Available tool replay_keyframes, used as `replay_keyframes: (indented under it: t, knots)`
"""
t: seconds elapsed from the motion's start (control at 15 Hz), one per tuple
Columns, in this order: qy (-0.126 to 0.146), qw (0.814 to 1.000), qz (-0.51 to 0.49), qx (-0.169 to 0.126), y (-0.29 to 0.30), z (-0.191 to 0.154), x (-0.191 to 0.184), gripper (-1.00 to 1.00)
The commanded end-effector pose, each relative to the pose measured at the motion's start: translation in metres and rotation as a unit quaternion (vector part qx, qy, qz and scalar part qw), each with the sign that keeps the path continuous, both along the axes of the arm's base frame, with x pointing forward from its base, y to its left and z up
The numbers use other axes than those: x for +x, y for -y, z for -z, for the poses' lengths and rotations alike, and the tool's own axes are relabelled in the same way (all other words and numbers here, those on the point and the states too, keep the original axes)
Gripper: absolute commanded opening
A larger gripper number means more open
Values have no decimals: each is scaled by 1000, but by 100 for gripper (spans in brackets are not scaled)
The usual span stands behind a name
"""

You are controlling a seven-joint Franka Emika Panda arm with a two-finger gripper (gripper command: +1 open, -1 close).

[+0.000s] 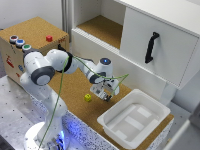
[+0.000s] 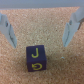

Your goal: Slide left purple red block

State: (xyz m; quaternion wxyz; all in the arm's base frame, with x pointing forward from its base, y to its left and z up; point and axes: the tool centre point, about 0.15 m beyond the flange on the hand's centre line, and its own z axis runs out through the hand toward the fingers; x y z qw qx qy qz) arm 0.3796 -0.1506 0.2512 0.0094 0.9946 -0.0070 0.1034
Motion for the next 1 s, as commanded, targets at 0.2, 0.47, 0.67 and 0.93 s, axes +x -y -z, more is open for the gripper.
replay_keyframes:
  t: [0.2, 0.47, 0.67, 0.93]
  knots:
    - [-40, 999, -13, -33, 53, -8, -17, 100]
    - [-41, 999, -15, -10, 52, 15, -9, -100]
    - [-38, 999, -16, -9, 50, 21, -3, -100]
    - [-32, 999, -11, -8, 47, 25, 7, -100]
